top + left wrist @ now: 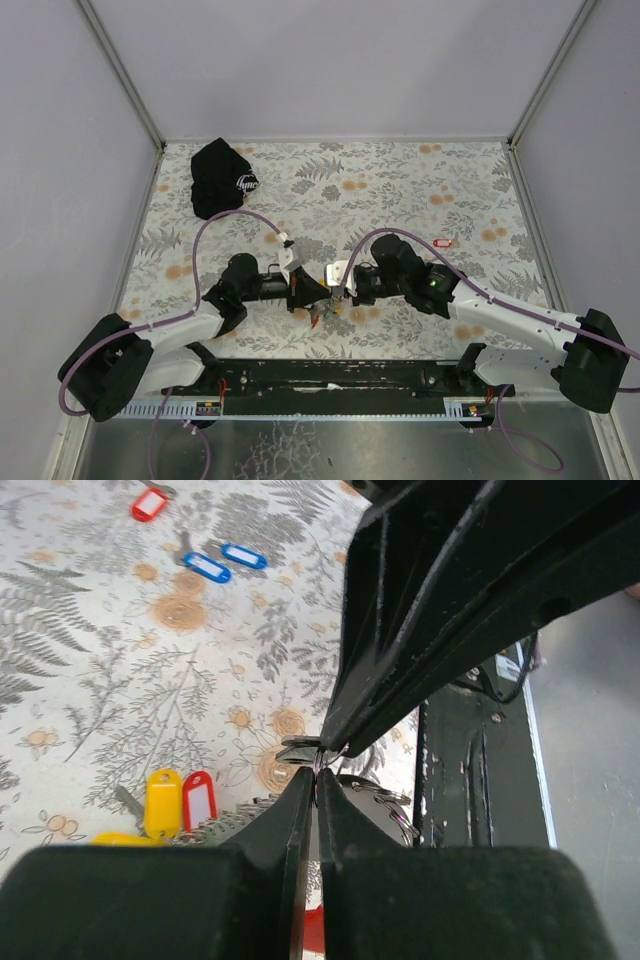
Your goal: Put the keys on the keyring
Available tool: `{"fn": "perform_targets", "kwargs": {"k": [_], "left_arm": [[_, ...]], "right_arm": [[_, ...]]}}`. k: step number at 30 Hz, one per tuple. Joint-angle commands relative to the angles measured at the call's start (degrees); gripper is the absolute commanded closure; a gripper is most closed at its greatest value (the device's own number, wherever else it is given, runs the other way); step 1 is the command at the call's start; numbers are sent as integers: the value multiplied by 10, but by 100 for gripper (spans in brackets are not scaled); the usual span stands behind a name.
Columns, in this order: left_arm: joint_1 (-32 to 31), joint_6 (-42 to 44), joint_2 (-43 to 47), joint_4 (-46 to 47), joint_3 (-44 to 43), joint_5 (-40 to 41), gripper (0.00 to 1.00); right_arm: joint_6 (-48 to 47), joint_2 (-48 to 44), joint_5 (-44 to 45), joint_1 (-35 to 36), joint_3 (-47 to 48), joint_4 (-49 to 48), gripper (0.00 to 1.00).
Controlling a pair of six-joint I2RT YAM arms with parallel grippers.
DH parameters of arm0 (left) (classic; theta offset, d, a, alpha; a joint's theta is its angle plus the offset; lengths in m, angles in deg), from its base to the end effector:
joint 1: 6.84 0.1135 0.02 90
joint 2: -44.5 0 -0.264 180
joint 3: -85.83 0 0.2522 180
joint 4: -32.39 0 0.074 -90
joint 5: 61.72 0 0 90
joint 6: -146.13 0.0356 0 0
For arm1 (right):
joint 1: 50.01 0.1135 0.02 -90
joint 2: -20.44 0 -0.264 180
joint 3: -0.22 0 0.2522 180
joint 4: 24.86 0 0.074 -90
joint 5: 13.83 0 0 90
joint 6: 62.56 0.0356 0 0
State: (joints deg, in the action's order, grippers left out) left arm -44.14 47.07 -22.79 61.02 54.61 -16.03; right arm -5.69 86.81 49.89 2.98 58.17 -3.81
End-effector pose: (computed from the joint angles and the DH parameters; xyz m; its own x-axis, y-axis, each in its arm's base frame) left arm 0.1604 -0.1534 0.1957 -0.2568 0.0540 -0.9650 0.9561 0.1600 -0.2455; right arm 0.1414 0.2138 0.2663 0.2701 -0.4557 -0.8481 -0.9558 -0.0205 -0.2934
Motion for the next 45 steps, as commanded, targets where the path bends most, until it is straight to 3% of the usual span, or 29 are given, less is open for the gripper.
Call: {"fn": "perform_targets", "kwargs": {"k": [1,11,17,21,26,34,40,45], "left_arm": [[1,-52,49,25,16,126,100],[-14,-199,92,130,74,322,100],[-68,-258,57,218,94,438,100],[-82,-303,24,293,113,464,100],[-82,-292,22,286,128,458,100],[-80,-190,83,149,125,414,77],[-63,-88,159,14,91,353,69],[-42,-12,155,-38,51,269,63]], "right_arm": [[26,-27,1,6,-18,-37,100],[98,-38,12,29,-119,-219,100],[97,-1,62,64,-142,-319,100],[85,11,82,69,-140,-334,100],[44,-27,126,69,-152,-323,100],[-23,-48,150,68,-106,-209,100],[-67,-41,140,68,-70,-145,100],[-98,-29,134,68,-38,-94,100]]}}
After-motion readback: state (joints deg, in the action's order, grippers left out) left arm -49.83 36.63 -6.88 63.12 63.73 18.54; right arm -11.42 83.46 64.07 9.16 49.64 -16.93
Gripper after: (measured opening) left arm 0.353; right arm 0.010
